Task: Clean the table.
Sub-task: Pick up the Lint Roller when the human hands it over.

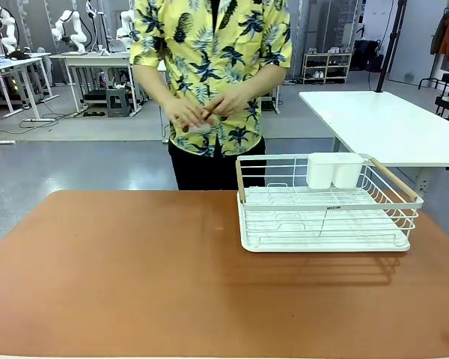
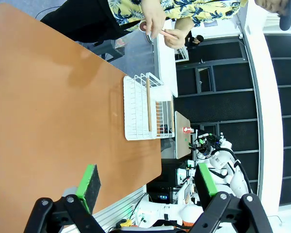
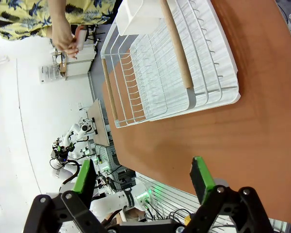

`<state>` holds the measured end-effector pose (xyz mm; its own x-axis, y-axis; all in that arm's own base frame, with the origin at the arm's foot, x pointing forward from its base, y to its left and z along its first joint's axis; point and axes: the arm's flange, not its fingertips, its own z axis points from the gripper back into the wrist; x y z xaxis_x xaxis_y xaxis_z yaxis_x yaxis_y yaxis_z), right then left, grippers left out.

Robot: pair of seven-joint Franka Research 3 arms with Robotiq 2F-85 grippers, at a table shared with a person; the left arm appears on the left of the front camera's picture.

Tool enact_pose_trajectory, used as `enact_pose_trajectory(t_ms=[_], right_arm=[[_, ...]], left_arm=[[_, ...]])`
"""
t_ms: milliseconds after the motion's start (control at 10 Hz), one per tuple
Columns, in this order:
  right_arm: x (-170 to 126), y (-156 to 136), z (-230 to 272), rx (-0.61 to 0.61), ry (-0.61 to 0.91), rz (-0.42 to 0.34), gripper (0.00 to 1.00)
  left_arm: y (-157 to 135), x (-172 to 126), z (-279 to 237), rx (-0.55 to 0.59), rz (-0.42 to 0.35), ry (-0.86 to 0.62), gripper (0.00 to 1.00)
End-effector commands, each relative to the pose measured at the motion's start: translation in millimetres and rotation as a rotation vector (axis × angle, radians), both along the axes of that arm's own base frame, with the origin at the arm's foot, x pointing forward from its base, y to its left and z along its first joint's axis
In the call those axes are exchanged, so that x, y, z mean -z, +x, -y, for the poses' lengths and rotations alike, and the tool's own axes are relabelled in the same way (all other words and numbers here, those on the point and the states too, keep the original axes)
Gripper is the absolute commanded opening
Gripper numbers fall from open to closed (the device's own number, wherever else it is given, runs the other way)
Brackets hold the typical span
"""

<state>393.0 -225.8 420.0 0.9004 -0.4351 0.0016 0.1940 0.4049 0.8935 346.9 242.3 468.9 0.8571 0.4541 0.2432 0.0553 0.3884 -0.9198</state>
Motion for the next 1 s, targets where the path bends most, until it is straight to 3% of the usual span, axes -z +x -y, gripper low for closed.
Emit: enact_pose_trajectory(t_ms=[0, 900], right_arm=[[-4.0, -1.1, -0.4, 0.002, 0.000, 0.006, 1.00], [-4.0, -1.1, -0.4, 0.002, 0.000, 0.006, 1.00]], left_arm=[[-0.5, -1.3, -0.1, -0.001, 0.003, 0.000, 1.00], [-0.5, -1.3, -0.1, -0.001, 0.003, 0.000, 1.00]])
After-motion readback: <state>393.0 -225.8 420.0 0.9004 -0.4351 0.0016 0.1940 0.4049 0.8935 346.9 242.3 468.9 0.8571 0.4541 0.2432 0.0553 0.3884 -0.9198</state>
